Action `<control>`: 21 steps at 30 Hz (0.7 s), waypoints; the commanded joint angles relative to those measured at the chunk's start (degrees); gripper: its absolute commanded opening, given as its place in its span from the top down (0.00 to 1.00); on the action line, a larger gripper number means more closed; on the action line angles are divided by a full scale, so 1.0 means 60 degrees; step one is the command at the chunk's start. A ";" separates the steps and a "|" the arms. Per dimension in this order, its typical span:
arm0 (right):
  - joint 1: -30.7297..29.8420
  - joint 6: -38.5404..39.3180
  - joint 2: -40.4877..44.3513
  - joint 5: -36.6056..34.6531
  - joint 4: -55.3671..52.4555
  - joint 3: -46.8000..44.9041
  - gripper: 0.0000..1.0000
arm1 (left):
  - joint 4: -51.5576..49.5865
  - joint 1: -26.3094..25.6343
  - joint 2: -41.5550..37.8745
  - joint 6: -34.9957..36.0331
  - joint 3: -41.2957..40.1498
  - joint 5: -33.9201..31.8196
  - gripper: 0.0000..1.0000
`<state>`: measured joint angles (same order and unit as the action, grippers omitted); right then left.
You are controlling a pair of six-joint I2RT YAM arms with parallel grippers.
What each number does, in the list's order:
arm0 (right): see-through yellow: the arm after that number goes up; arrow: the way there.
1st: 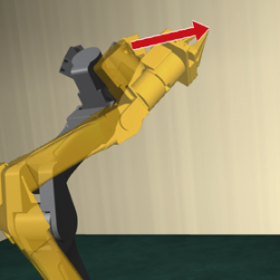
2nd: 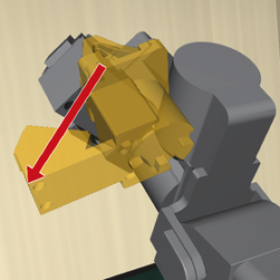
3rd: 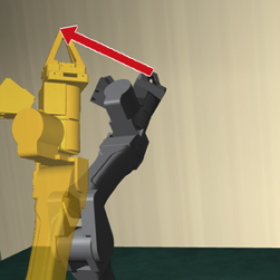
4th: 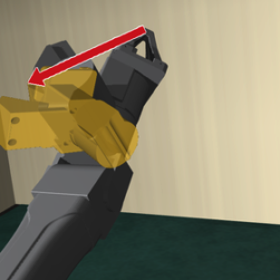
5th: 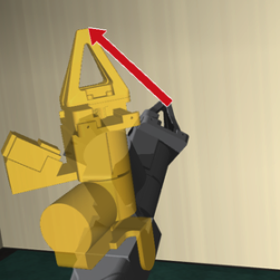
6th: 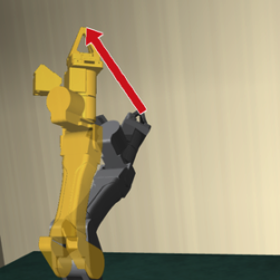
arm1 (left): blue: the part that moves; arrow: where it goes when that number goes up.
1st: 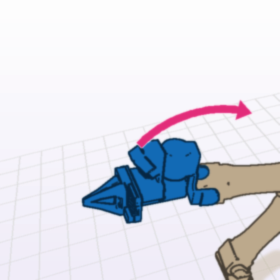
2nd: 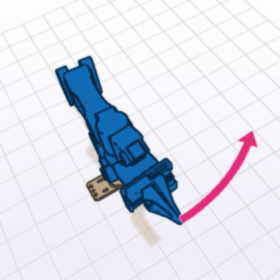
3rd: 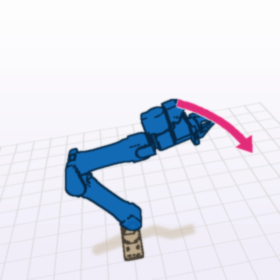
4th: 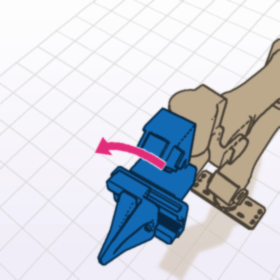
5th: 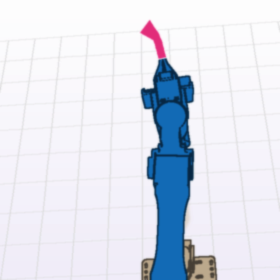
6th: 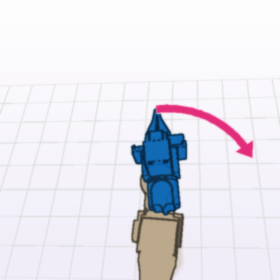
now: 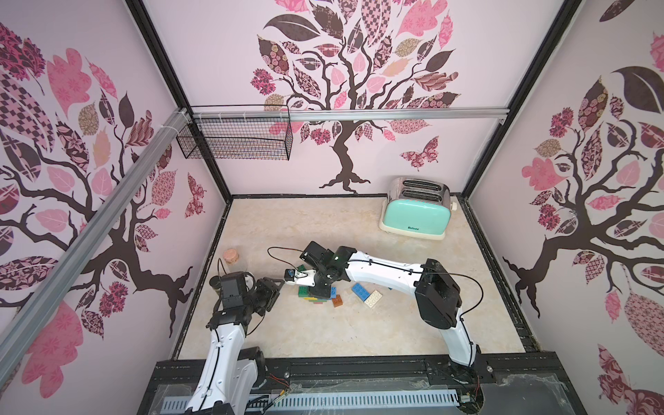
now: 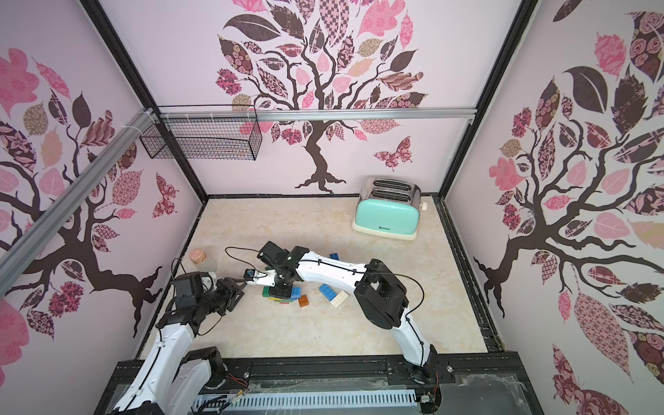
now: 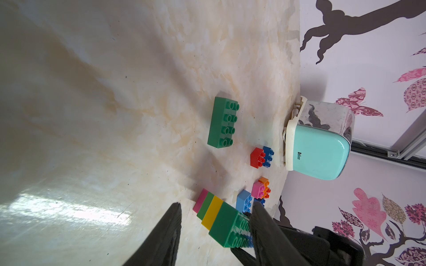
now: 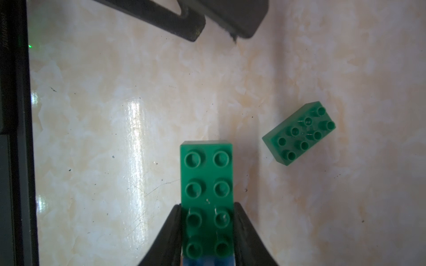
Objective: Assemble a heart with lego
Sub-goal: Assemble the lego brick with the lego brick.
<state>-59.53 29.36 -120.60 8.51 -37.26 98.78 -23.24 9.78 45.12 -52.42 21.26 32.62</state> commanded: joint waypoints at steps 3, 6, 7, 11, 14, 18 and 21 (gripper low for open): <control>-0.0054 -0.0089 -0.0582 -0.1165 -0.1282 -0.0968 0.70 | 0.0027 0.0054 -0.0122 0.0080 -0.0071 -0.0002 0.48; -0.0040 -0.0004 -0.0665 -0.0933 -0.1520 -0.0892 0.70 | -0.0016 0.0058 -0.0122 0.0080 -0.0081 -0.0002 0.48; -0.0040 0.0027 -0.0606 -0.0736 -0.1533 -0.0876 0.70 | 0.0001 0.0054 -0.0145 0.0080 -0.0071 -0.0002 0.48; -0.0025 0.0071 -0.0244 -0.0180 -0.1463 -0.0722 0.68 | 0.0001 0.0054 -0.0166 0.0065 -0.0073 -0.0002 0.48; -0.0025 0.0116 -0.0038 -0.0113 -0.1480 -0.0492 0.68 | 0.0029 0.0054 -0.0143 0.0080 -0.0071 0.0027 0.48; -0.0020 0.0108 0.0246 0.0096 -0.1362 -0.0281 0.66 | 0.0079 0.0054 -0.0128 0.0080 -0.0060 0.0114 0.48; -0.0011 0.0057 0.0530 0.0336 -0.1075 -0.0256 0.62 | 0.0109 0.0054 -0.0126 0.0080 -0.0076 0.0186 0.47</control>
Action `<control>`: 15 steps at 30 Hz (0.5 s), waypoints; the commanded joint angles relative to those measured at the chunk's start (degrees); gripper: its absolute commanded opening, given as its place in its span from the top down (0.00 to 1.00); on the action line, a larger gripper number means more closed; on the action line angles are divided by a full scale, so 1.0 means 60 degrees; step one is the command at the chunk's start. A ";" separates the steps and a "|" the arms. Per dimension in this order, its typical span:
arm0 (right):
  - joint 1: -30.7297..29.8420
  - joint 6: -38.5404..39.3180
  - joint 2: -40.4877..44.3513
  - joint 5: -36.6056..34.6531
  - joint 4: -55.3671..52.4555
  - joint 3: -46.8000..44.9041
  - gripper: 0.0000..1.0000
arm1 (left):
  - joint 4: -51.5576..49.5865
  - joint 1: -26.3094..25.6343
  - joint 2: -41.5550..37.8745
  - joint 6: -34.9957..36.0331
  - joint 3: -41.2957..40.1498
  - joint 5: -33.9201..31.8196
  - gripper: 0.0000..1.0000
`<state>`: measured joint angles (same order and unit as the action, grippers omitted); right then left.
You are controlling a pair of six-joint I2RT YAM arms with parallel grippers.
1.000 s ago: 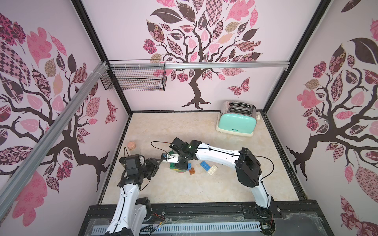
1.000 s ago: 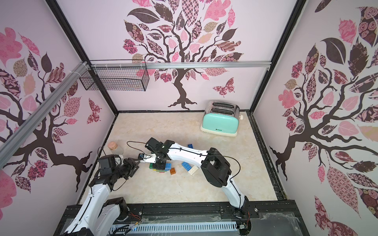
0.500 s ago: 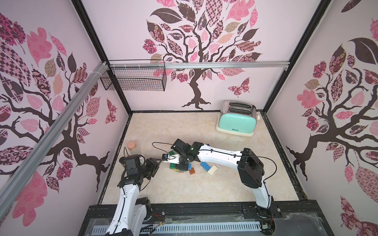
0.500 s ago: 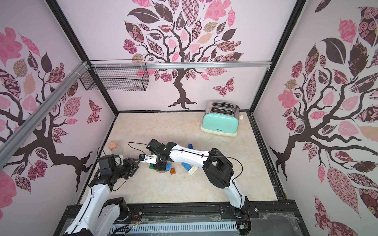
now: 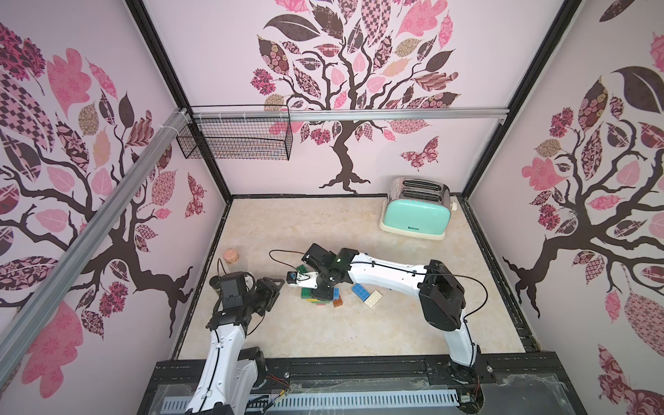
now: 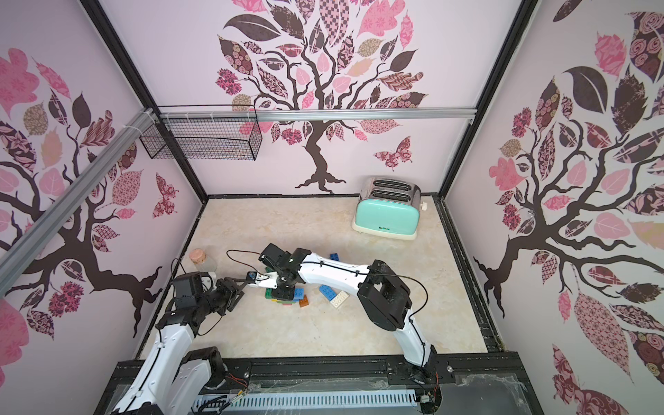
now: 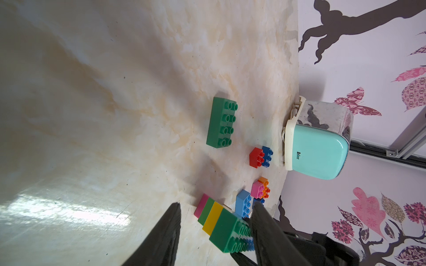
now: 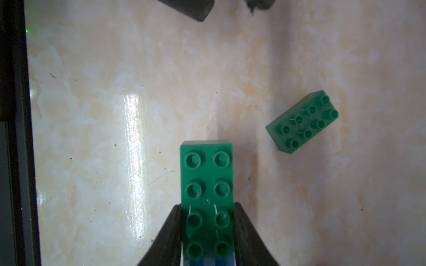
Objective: Assemble a heart with lego
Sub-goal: Assemble the lego brick with the lego brick.
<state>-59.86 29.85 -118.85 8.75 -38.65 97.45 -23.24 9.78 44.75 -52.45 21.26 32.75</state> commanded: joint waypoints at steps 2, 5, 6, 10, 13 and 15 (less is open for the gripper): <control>0.0043 -0.0024 0.0295 0.0413 -0.0797 0.0048 0.61 | 0.0115 0.0054 -0.0033 0.0091 -0.0071 0.0203 0.47; 0.0044 -0.0023 0.0168 0.0376 -0.0877 0.0242 0.59 | 0.0118 0.0054 -0.0032 0.0084 -0.0058 0.0210 0.47; 0.0044 -0.0023 0.0112 0.0372 -0.0904 0.0299 0.59 | 0.0121 0.0063 -0.0043 0.0084 -0.0075 0.0225 0.47; 0.0041 -0.0054 0.0025 0.0381 -0.0881 0.0309 0.56 | 0.0146 0.0054 -0.0094 0.0084 -0.0100 0.0225 0.46; 0.0044 -0.0082 0.0191 0.0329 -0.0689 0.0204 0.49 | 0.0224 0.0054 -0.0029 0.0105 -0.0115 0.0269 0.46; 0.0058 -0.0107 0.0338 0.0328 -0.0515 0.0135 0.44 | 0.0254 0.0055 0.0075 0.0201 -0.0090 0.0335 0.46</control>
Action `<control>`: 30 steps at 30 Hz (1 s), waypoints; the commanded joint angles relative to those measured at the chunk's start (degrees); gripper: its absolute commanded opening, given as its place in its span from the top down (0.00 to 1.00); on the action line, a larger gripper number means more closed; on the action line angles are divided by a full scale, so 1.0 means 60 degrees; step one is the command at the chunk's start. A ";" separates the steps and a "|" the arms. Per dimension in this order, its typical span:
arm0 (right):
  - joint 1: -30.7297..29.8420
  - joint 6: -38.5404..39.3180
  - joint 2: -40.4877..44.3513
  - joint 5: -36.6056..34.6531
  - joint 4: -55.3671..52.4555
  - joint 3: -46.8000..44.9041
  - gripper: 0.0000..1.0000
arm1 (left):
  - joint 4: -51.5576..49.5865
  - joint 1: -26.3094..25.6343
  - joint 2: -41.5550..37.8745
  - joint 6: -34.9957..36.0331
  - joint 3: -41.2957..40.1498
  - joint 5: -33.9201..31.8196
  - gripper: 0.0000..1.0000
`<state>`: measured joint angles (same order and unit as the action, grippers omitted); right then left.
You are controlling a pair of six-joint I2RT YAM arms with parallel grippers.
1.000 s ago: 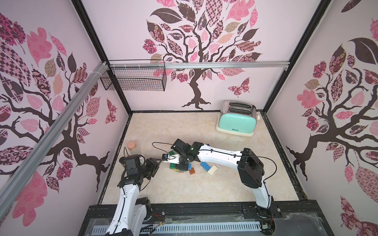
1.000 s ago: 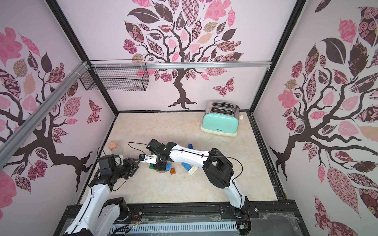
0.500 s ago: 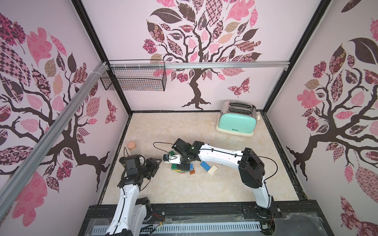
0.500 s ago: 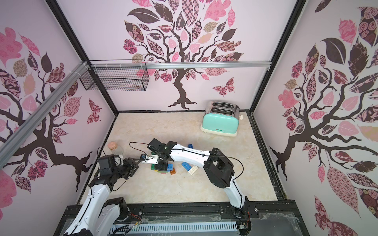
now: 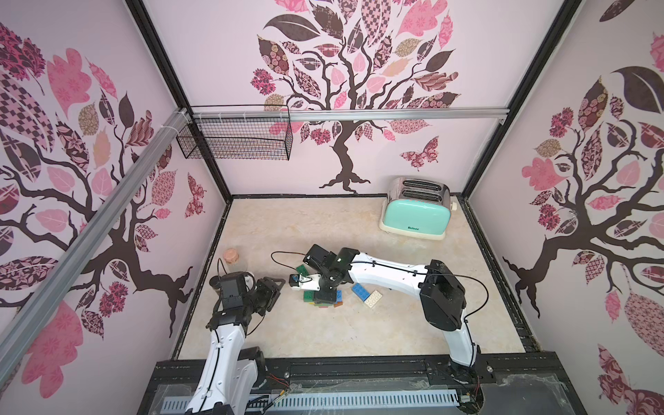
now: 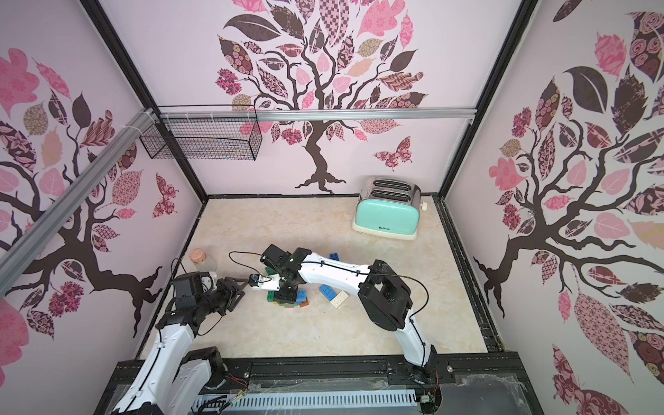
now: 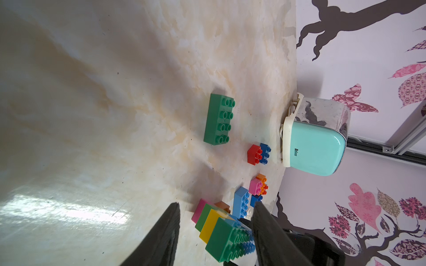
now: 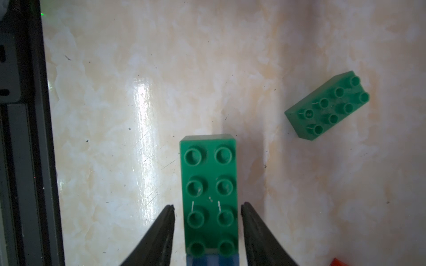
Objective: Assemble a heart with lego
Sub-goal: Assemble the lego brick with the lego brick, then pick up the lego brick from the center of the board.
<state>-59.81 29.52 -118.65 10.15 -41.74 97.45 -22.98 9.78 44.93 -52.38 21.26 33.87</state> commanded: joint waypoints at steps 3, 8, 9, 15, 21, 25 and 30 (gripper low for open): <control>0.0122 -0.0161 0.0517 0.0190 0.0157 0.0149 0.41 | 0.0125 0.0042 0.0271 0.0335 0.0014 0.0393 0.46; 0.0476 -0.0564 0.0985 0.0635 0.0339 0.0151 0.40 | 0.0190 -0.0288 0.0301 0.0315 -0.0012 0.0403 0.45; 0.0597 -0.0681 0.1121 0.0708 0.0407 0.0089 0.40 | 0.0216 -0.0438 0.0304 0.0300 -0.0025 0.0378 0.45; 0.1429 -0.1094 0.1678 0.0489 0.0772 -0.0661 0.40 | 0.0592 -0.1387 0.0392 -0.0034 -0.0212 0.0156 0.45; 0.2602 -0.1429 0.1699 0.0151 0.1082 -0.1495 0.40 | 0.0617 -0.1626 0.0364 -0.0023 -0.0353 0.0386 0.44; 0.3112 -0.1511 0.1225 -0.0386 0.1016 -0.1442 0.40 | 0.0635 -0.1960 0.0477 -0.0028 -0.0318 0.0386 0.44; 0.3402 -0.1529 0.0645 -0.0662 0.0957 -0.1243 0.41 | 0.0903 -0.2535 0.0727 -0.0212 -0.0349 0.0131 0.45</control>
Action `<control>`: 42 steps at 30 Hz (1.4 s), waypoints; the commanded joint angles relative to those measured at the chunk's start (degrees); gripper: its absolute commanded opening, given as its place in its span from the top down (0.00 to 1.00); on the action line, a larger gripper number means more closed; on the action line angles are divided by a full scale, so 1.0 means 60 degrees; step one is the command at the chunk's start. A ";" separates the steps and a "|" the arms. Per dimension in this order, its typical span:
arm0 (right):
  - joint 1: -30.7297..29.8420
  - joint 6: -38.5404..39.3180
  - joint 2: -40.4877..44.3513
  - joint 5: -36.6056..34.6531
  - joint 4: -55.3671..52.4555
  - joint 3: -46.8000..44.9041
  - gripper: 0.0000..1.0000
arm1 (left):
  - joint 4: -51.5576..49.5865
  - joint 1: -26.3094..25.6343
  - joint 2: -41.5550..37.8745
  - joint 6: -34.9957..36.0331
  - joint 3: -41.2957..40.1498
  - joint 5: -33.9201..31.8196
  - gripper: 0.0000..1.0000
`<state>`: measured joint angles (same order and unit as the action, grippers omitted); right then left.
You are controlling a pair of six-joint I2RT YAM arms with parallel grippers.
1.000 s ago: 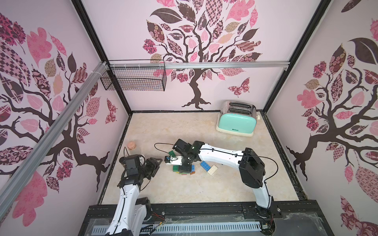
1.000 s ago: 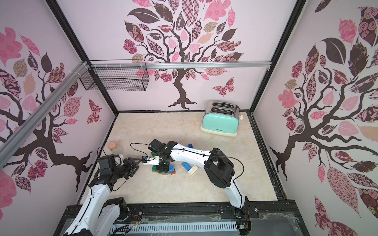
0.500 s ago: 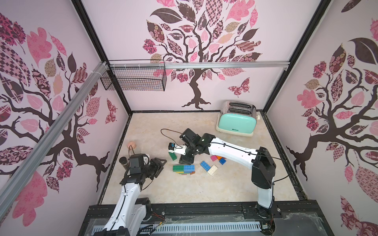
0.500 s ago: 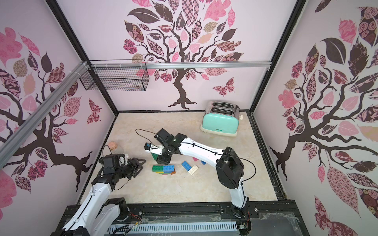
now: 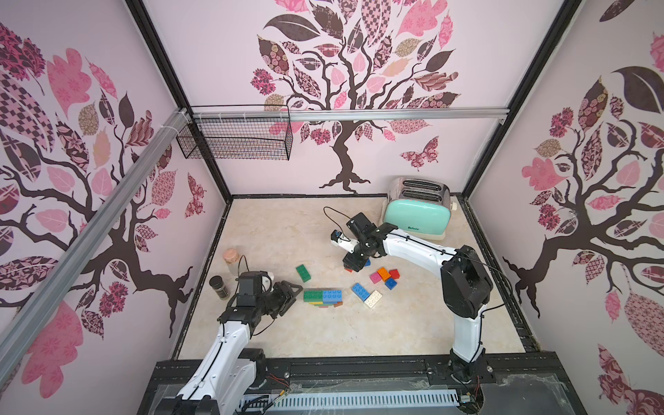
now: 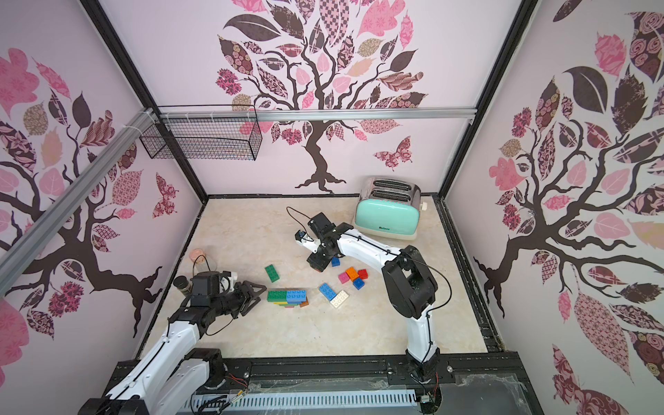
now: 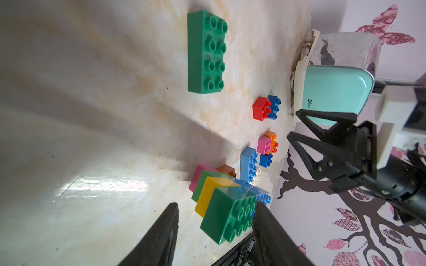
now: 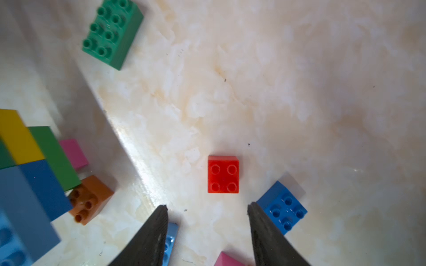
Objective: Assemble a heart with lego
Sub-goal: Pick up the lego brick from the center of the board.
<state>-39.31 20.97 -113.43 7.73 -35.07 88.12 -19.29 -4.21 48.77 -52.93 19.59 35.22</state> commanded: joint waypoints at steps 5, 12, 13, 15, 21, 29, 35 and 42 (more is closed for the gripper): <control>-0.0011 -0.0024 -0.0812 -0.0284 -0.0278 0.0650 0.41 | 0.0448 -0.0318 0.0248 -0.0133 -0.0074 -0.0084 0.44; -0.0014 0.0093 -0.1376 -0.0503 -0.0405 0.1081 0.41 | 0.0454 -0.0317 0.0345 -0.0100 -0.0098 -0.0077 0.45; -0.0011 0.0121 -0.1446 -0.0520 -0.0457 0.1129 0.41 | 0.0466 -0.0316 0.0352 -0.0100 -0.0109 -0.0084 0.45; -0.0011 0.0180 -0.1586 -0.0553 -0.0608 0.1228 0.44 | 0.0515 -0.0324 0.0382 -0.0114 -0.0131 -0.0099 0.44; -0.0011 0.0255 -0.1662 -0.0658 -0.0686 0.1179 0.50 | 0.0605 -0.0324 0.0466 -0.0129 -0.0153 -0.0125 0.45; -0.0012 0.0240 -0.1644 -0.0635 -0.0637 0.1118 0.55 | 0.0666 -0.0311 0.0525 -0.0169 -0.0160 -0.0158 0.45; -0.0025 0.0225 -0.1750 -0.0708 -0.0688 0.1162 0.56 | 0.0756 -0.0324 0.0563 -0.0180 -0.0268 -0.0158 0.45; -0.0026 0.0233 -0.1822 -0.0674 -0.0718 0.1200 0.62 | 0.0844 -0.0324 0.0580 -0.0173 -0.0285 -0.0099 0.45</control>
<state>-39.29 22.26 -123.52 3.64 -37.89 93.60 -15.42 -5.96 52.31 -54.15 18.57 34.79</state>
